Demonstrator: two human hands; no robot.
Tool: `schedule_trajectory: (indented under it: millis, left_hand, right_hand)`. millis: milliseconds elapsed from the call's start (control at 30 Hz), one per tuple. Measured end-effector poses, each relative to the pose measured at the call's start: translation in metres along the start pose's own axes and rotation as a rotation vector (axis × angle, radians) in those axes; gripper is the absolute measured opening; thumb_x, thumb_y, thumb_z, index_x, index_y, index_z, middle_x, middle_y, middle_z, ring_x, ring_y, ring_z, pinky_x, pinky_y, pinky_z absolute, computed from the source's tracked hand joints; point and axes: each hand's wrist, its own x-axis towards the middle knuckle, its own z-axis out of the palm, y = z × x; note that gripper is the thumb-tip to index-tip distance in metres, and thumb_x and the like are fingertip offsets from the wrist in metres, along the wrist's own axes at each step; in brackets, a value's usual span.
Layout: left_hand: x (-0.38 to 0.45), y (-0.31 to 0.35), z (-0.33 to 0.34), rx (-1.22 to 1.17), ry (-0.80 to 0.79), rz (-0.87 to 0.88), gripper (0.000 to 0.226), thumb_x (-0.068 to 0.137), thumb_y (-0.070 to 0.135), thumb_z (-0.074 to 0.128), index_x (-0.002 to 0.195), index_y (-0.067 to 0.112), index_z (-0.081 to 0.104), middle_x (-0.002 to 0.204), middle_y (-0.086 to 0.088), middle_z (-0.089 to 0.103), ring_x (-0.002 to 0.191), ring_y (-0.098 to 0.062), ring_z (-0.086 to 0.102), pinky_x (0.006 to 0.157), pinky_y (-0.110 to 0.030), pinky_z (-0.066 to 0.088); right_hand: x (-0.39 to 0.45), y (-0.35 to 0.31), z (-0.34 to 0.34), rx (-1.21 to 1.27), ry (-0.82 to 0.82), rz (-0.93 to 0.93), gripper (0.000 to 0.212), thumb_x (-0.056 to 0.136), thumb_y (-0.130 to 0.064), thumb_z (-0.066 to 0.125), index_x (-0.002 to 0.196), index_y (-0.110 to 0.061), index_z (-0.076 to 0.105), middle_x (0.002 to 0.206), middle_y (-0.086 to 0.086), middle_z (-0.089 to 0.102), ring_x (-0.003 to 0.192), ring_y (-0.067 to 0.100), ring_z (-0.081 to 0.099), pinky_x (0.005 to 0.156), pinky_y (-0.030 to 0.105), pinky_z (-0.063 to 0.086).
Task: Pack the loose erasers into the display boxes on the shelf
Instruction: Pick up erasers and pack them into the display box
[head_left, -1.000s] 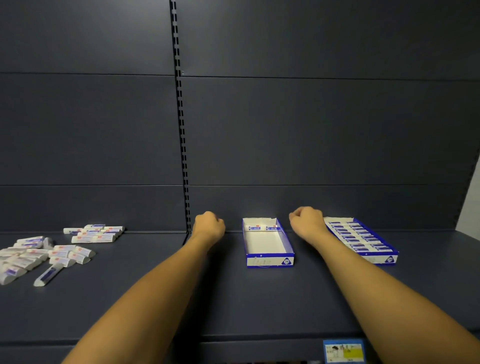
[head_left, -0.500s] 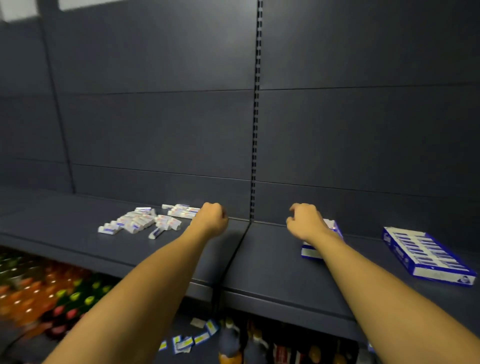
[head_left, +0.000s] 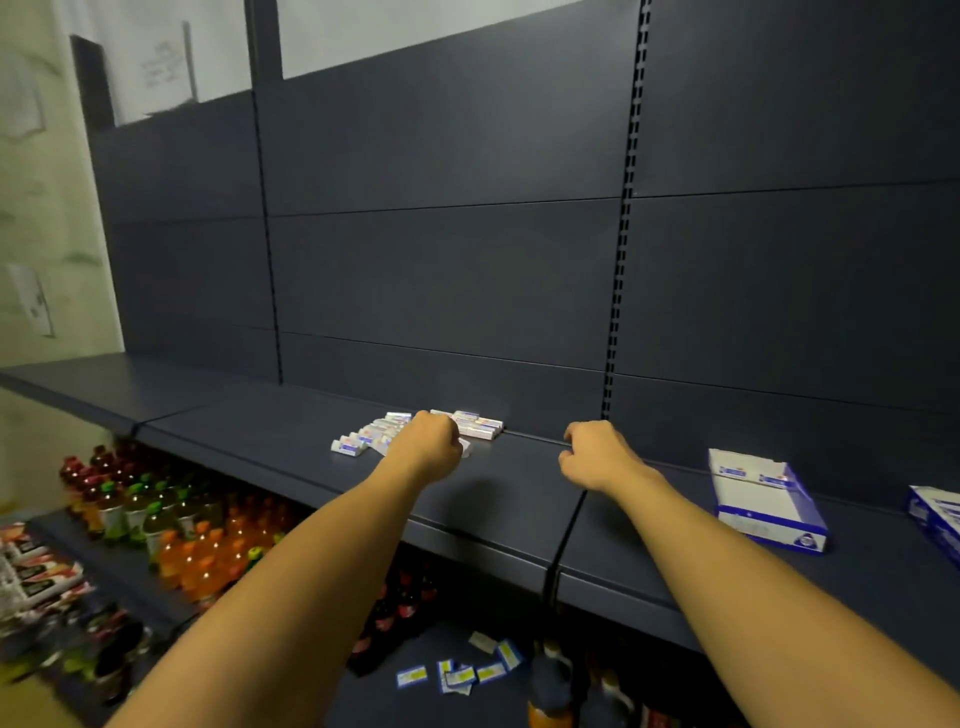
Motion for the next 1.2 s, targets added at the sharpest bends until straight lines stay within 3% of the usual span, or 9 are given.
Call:
schedule_trajectory:
  millis: [133, 267, 433, 667, 933, 1067, 1200]
  left_hand:
    - [0.011, -0.038, -0.011, 0.043, -0.007, 0.019, 0.018, 0.092, 0.013, 0.051, 0.086, 0.005, 0.065, 0.101, -0.018, 0.068, 0.086, -0.035, 0.062, 0.066, -0.034, 0.045]
    - [0.029, -0.080, -0.017, 0.049, -0.031, 0.036, 0.020, 0.094, 0.014, 0.051, 0.092, 0.007, 0.069, 0.095, -0.013, 0.065, 0.074, -0.026, 0.055, 0.061, -0.032, 0.040]
    - [0.054, -0.125, -0.018, 0.041, -0.045, 0.036, 0.027, 0.090, 0.007, 0.049, 0.063, 0.010, 0.052, 0.067, -0.007, 0.052, 0.055, -0.019, 0.042, 0.048, -0.028, 0.033]
    - [0.094, -0.174, -0.003, -0.010, -0.076, 0.025, 0.025, 0.086, 0.007, 0.052, 0.062, 0.010, 0.056, 0.067, -0.009, 0.059, 0.057, -0.026, 0.053, 0.052, -0.033, 0.042]
    - [0.154, -0.195, 0.020, 0.009, -0.101, 0.040, 0.024, 0.085, 0.002, 0.048, 0.063, 0.008, 0.055, 0.065, -0.003, 0.050, 0.056, -0.021, 0.042, 0.050, -0.030, 0.035]
    - [0.193, -0.203, 0.024, 0.049, -0.105, 0.055, 0.026, 0.086, 0.002, 0.046, 0.073, 0.012, 0.066, 0.078, -0.008, 0.066, 0.063, -0.025, 0.056, 0.055, -0.036, 0.050]
    - [0.226, -0.220, 0.037, 0.106, -0.103, 0.038, 0.027, 0.083, -0.001, 0.049, 0.072, 0.015, 0.068, 0.080, -0.009, 0.067, 0.070, -0.030, 0.065, 0.054, -0.033, 0.049]
  right_hand:
    - [0.019, -0.038, 0.017, 0.009, 0.005, -0.005, 0.030, 0.095, -0.019, 0.051, 0.119, -0.004, 0.061, 0.112, 0.014, 0.062, 0.095, 0.030, 0.063, 0.085, 0.043, 0.058]
    - [0.041, -0.073, 0.036, 0.016, 0.022, 0.013, 0.028, 0.095, -0.019, 0.052, 0.118, -0.007, 0.062, 0.113, 0.014, 0.062, 0.096, 0.030, 0.062, 0.085, 0.043, 0.058]
    - [0.062, -0.102, 0.061, 0.022, 0.043, 0.055, 0.028, 0.093, -0.015, 0.052, 0.117, -0.009, 0.064, 0.115, 0.013, 0.062, 0.099, 0.031, 0.062, 0.086, 0.043, 0.057]
    - [0.097, -0.115, 0.080, 0.029, 0.084, 0.091, 0.028, 0.088, -0.009, 0.053, 0.110, -0.015, 0.068, 0.112, 0.010, 0.064, 0.095, 0.030, 0.063, 0.083, 0.038, 0.057]
    - [0.169, -0.117, 0.091, 0.056, 0.081, 0.057, 0.026, 0.087, -0.012, 0.060, 0.110, -0.019, 0.069, 0.110, 0.005, 0.066, 0.097, 0.027, 0.064, 0.085, 0.038, 0.057]
    - [0.207, -0.107, 0.094, 0.080, 0.076, 0.065, 0.029, 0.088, -0.009, 0.059, 0.112, -0.020, 0.070, 0.112, 0.005, 0.066, 0.097, 0.025, 0.064, 0.086, 0.038, 0.057]
    - [0.236, -0.099, 0.104, 0.079, 0.050, 0.052, 0.031, 0.087, -0.006, 0.057, 0.110, -0.021, 0.072, 0.115, 0.005, 0.066, 0.099, 0.025, 0.065, 0.088, 0.038, 0.057]
